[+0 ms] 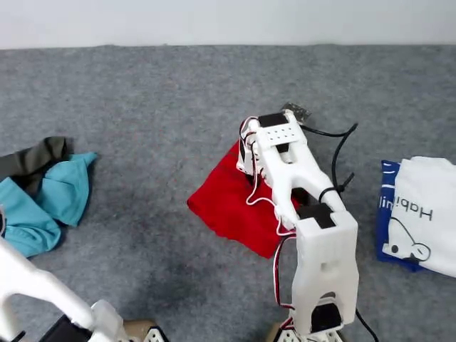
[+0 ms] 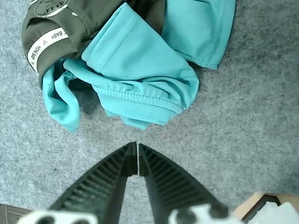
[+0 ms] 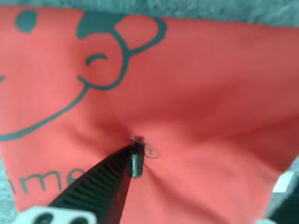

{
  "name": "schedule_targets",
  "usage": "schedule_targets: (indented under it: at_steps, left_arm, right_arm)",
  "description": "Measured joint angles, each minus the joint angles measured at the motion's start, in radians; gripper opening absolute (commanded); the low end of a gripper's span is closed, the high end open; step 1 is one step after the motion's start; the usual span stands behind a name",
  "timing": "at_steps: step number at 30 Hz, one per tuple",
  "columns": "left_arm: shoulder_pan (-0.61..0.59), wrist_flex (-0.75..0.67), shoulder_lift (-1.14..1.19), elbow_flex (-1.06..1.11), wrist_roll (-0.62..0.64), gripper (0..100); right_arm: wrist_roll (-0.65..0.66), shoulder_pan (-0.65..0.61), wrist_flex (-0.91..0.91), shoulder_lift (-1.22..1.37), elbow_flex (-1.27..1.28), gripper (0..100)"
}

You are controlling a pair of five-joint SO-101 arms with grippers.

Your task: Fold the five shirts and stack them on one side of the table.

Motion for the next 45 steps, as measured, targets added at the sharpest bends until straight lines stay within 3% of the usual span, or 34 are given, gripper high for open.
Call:
schedule_targets:
  at_steps: [4,10,18,26,36,45]
  left_arm:
    - [0.000,0.000,0.000,0.000,0.000,2]
    - [0.000,0.000,0.000,0.000,0.000,2]
    - [0.000,0.000,0.000,0.000,0.000,2]
    - [0.000,0.000,0.000,0.000,0.000,2]
    - [0.000,0.000,0.000,0.000,0.000,2]
    - [0.000,0.000,0.000,0.000,0.000,2]
  right_arm:
    - [0.040,0.009,0.054,0.051,-0.072,9.1]
    - [0.115,0.041,0.164,0.110,-0.169,0.9]
    - [0.207,0.103,0.273,0.147,-0.235,0.9]
    - [0.427,0.127,0.382,0.071,-0.215,0.9]
    - [0.618,0.204,0.390,-0.235,-0.213,0.8]
    - [0.819,0.382,0.390,-0.430,-0.192,0.8]
